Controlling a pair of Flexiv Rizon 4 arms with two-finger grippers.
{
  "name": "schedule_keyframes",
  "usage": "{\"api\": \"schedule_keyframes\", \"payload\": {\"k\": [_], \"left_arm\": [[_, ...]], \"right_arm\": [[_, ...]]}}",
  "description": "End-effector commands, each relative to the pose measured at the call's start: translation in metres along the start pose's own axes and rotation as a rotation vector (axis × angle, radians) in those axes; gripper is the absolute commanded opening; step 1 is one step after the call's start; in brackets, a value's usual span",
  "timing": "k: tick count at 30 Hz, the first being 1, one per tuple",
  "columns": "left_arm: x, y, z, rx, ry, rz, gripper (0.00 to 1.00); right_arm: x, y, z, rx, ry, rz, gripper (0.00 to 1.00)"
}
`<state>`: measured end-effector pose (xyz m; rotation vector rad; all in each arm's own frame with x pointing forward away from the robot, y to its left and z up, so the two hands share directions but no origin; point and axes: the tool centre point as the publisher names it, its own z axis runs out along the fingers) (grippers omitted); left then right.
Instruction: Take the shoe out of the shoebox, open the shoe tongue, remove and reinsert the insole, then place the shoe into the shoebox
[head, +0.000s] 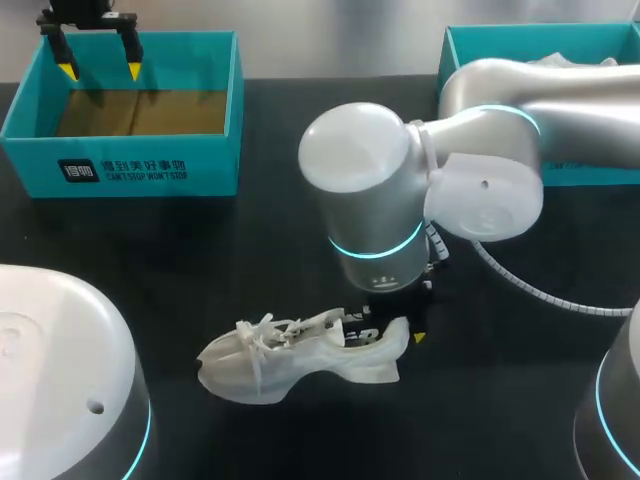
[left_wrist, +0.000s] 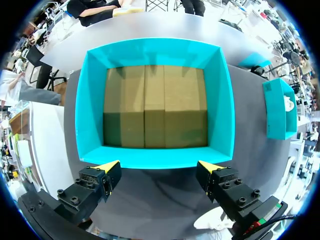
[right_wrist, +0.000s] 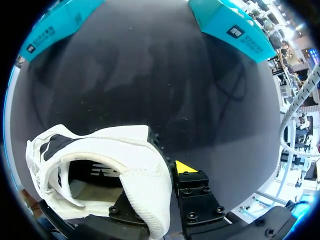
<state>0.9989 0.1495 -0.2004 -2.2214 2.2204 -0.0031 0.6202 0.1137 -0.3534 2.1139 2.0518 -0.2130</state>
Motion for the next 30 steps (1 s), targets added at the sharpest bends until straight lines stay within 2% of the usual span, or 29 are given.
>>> {"api": "schedule_keyframes", "payload": {"k": [1, 9, 23, 24, 26, 27, 28, 30], "left_arm": [[0.000, 0.000, 0.000, -0.001, 0.000, 0.000, 1.00], [0.000, 0.000, 0.000, -0.001, 0.000, 0.000, 1.00], [0.000, 0.000, 0.000, -0.001, 0.000, 0.000, 1.00], [0.000, 0.000, 0.000, -0.001, 0.000, 0.000, 1.00], [0.000, 0.000, 0.000, -0.001, 0.000, 0.000, 1.00], [0.000, 0.000, 0.000, -0.001, 0.000, 0.000, 1.00], [0.000, 0.000, 0.000, -0.001, 0.000, 0.000, 1.00], [0.000, 0.000, 0.000, -0.001, 0.000, 0.000, 1.00]], "right_arm": [[0.029, -0.002, 0.012, 0.008, -0.051, 0.250, 0.00], [0.031, 0.005, 0.017, 0.013, -0.039, 0.277, 0.00], [0.029, 0.006, 0.034, 0.060, -0.036, 0.321, 0.00], [0.029, 0.006, 0.034, 0.061, -0.034, 0.322, 0.09], [0.029, 0.006, 0.034, 0.062, -0.031, 0.324, 0.40], [0.029, 0.006, 0.034, 0.063, -0.028, 0.325, 0.60], [0.028, 0.006, 0.032, 0.063, -0.027, 0.326, 0.98], [0.028, 0.006, 0.028, 0.061, -0.022, 0.326, 1.00]]}}
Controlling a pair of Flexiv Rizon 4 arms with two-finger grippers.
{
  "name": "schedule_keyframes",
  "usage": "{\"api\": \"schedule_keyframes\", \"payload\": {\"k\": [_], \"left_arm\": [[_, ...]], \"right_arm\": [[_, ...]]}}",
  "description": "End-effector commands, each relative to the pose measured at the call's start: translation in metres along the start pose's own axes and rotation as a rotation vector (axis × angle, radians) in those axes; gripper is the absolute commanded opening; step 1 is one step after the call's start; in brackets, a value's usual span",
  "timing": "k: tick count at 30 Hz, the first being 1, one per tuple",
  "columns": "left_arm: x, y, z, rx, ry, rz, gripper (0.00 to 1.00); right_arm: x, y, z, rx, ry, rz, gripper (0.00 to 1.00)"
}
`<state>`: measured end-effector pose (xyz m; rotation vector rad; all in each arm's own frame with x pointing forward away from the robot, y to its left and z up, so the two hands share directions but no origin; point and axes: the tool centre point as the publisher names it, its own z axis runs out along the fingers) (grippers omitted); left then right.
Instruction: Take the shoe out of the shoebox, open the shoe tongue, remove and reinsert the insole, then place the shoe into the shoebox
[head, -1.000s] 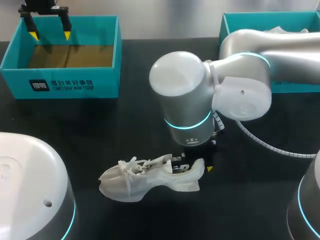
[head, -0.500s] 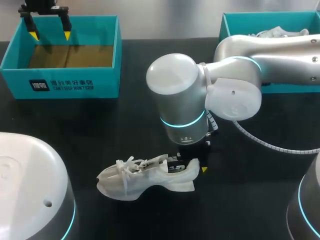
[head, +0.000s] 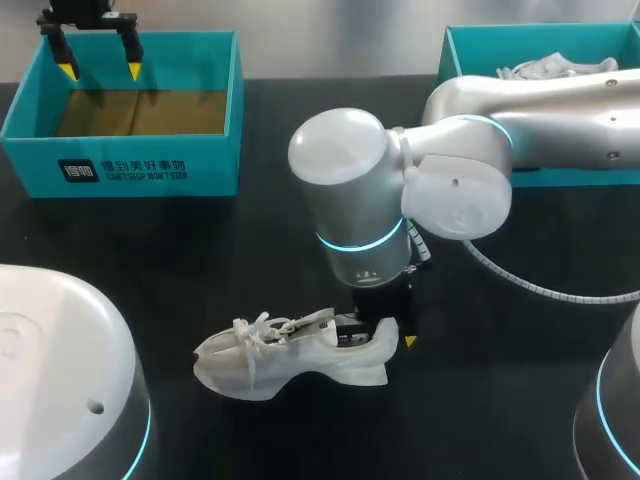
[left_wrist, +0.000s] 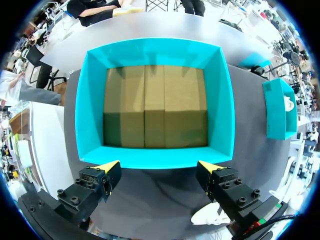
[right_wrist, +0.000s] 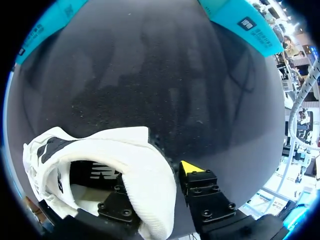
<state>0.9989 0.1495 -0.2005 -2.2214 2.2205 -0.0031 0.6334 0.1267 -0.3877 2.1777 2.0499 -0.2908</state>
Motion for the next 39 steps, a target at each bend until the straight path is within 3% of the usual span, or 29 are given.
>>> {"api": "schedule_keyframes", "payload": {"k": [1, 12, 20, 23, 32, 39], "left_arm": [[0.000, 0.000, 0.000, -0.001, 0.000, 0.000, 1.00], [0.000, 0.000, 0.000, -0.001, 0.000, 0.000, 1.00], [0.000, 0.000, 0.000, -0.001, 0.000, 0.000, 1.00], [0.000, 0.000, 0.000, -0.001, 0.000, 0.000, 1.00], [0.000, 0.000, 0.000, -0.001, 0.000, 0.000, 1.00], [0.000, 0.000, 0.000, -0.001, 0.000, 0.000, 1.00]], "right_arm": [[0.006, -0.006, -0.004, -0.012, -0.006, 0.304, 1.00], [-0.004, -0.010, -0.041, 0.012, 0.096, 0.292, 1.00], [-0.018, -0.010, -0.077, 0.044, 0.192, 0.140, 1.00], [-0.026, -0.011, -0.091, 0.013, 0.280, 0.066, 1.00], [-0.042, -0.011, -0.124, -0.115, 0.407, -0.179, 1.00], [-0.053, -0.001, -0.136, -0.131, 0.444, -0.329, 1.00]]}}
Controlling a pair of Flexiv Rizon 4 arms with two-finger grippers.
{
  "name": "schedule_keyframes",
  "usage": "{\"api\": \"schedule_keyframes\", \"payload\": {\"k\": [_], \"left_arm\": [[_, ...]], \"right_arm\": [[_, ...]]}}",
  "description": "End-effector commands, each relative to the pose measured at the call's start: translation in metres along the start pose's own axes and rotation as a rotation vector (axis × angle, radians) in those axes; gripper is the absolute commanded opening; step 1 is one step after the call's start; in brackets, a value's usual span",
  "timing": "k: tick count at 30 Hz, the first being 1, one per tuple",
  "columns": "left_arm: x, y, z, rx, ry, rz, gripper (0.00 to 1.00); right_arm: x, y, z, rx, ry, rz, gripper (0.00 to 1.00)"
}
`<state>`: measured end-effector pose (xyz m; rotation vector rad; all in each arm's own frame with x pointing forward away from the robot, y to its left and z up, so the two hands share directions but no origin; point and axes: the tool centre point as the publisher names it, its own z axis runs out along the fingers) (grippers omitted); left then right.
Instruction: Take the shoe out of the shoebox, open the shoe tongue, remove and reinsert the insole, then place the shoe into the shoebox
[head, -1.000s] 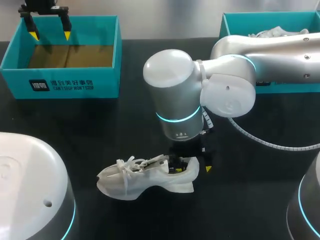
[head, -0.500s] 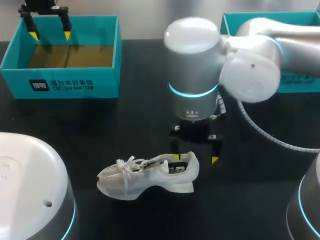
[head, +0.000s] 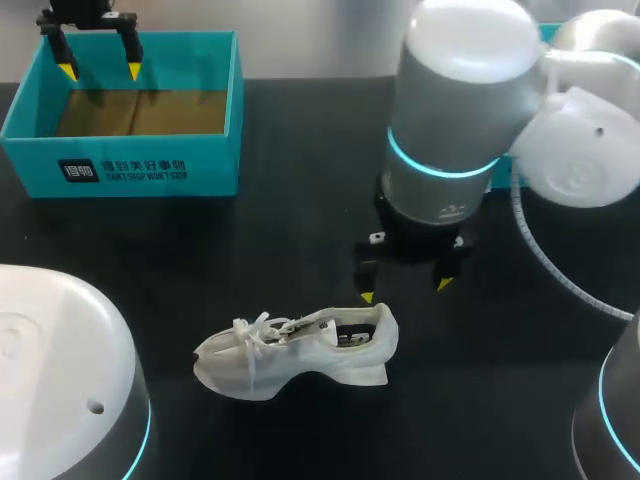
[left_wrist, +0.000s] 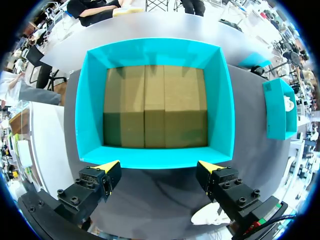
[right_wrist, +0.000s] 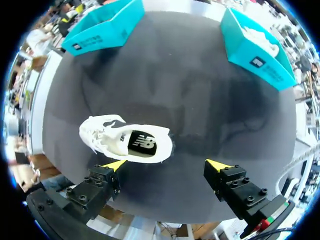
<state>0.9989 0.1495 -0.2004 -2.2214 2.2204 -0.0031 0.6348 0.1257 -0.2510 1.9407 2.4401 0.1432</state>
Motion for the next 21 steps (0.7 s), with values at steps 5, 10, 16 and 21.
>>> {"api": "schedule_keyframes", "payload": {"k": [5, 10, 16, 21], "left_arm": [[0.000, 0.000, 0.000, -0.001, 0.000, 0.000, 1.00], [0.000, 0.000, 0.000, -0.001, 0.000, 0.000, 1.00], [0.000, 0.000, 0.000, -0.001, 0.000, 0.000, 1.00], [0.000, 0.000, 0.000, -0.001, 0.000, 0.000, 1.00]], "right_arm": [[-0.028, 0.005, -0.014, -0.029, 0.254, -0.163, 1.00], [-0.033, 0.005, -0.014, -0.018, 0.310, -0.247, 1.00], [-0.033, 0.005, -0.014, -0.018, 0.310, -0.247, 1.00], [-0.039, 0.004, -0.013, -0.062, 0.327, -0.244, 1.00]]}}
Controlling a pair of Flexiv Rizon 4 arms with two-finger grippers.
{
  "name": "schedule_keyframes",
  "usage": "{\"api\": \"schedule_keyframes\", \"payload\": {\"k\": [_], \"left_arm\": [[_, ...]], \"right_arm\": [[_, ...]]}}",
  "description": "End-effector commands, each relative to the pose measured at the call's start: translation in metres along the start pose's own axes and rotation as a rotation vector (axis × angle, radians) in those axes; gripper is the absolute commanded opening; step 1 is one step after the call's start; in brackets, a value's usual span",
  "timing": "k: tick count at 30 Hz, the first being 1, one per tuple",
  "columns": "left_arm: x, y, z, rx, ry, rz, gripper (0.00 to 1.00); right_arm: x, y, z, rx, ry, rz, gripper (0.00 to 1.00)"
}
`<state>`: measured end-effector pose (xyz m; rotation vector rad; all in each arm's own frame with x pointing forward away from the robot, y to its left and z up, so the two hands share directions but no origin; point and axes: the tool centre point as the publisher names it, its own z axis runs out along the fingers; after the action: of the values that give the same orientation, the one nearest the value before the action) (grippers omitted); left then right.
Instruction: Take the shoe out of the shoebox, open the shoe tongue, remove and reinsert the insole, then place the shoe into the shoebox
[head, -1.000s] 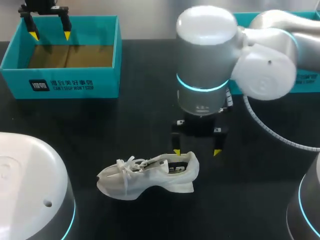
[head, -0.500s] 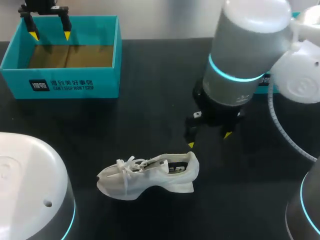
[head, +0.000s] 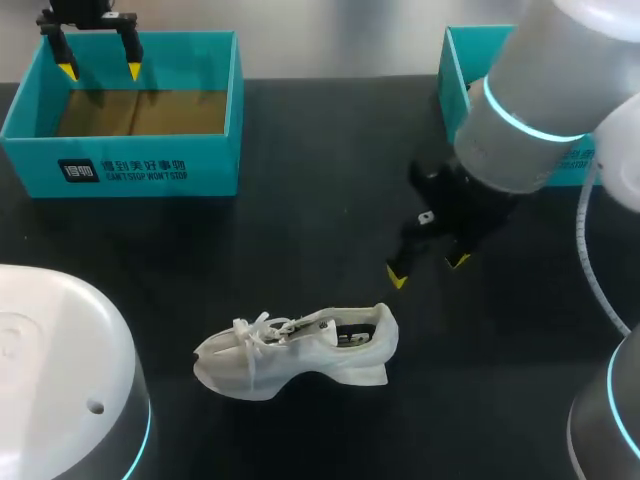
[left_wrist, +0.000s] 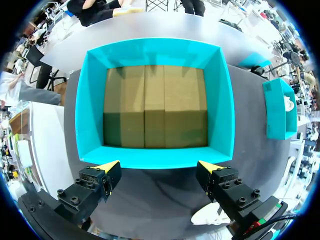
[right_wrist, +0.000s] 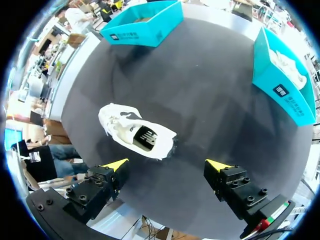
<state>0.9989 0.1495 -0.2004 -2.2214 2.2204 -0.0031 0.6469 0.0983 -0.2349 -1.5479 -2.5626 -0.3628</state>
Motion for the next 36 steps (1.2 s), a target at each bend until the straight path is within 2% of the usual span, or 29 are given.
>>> {"api": "schedule_keyframes", "payload": {"k": [1, 5, 8, 10, 11, 12, 25, 27, 31, 36], "left_arm": [[0.000, 0.000, 0.000, -0.001, 0.000, 0.000, 1.00], [0.000, 0.000, 0.000, -0.001, 0.000, 0.000, 1.00], [0.000, 0.000, 0.000, -0.001, 0.000, 0.000, 1.00], [0.000, 0.000, 0.000, -0.001, 0.000, 0.000, 1.00], [0.000, 0.000, 0.000, -0.001, 0.000, 0.000, 1.00], [0.000, 0.000, 0.000, -0.001, 0.000, 0.000, 1.00], [0.000, 0.000, 0.000, -0.001, 0.000, 0.000, 1.00], [0.000, 0.000, 0.000, -0.001, 0.000, 0.000, 1.00], [0.000, 0.000, 0.000, -0.001, 0.000, 0.000, 1.00], [0.000, 0.000, 0.000, -0.001, 0.000, 0.000, 1.00]], "right_arm": [[-0.013, -0.007, -0.002, -0.130, 0.117, -0.040, 1.00], [-0.025, -0.013, -0.006, -0.314, 0.175, -0.243, 1.00], [-0.039, -0.013, 0.000, -0.367, 0.184, -0.308, 1.00], [-0.047, -0.013, 0.007, -0.453, 0.246, -0.411, 1.00], [-0.050, -0.014, 0.009, -0.461, 0.260, -0.441, 1.00], [-0.054, -0.014, 0.015, -0.443, 0.328, -0.500, 1.00], [-0.054, -0.014, 0.015, -0.443, 0.328, -0.500, 1.00], [-0.059, -0.021, 0.018, -0.515, 0.286, -0.540, 1.00], [-0.068, -0.034, 0.026, -0.628, 0.316, -0.633, 1.00], [-0.073, -0.041, 0.037, -0.682, 0.299, -0.700, 1.00]]}}
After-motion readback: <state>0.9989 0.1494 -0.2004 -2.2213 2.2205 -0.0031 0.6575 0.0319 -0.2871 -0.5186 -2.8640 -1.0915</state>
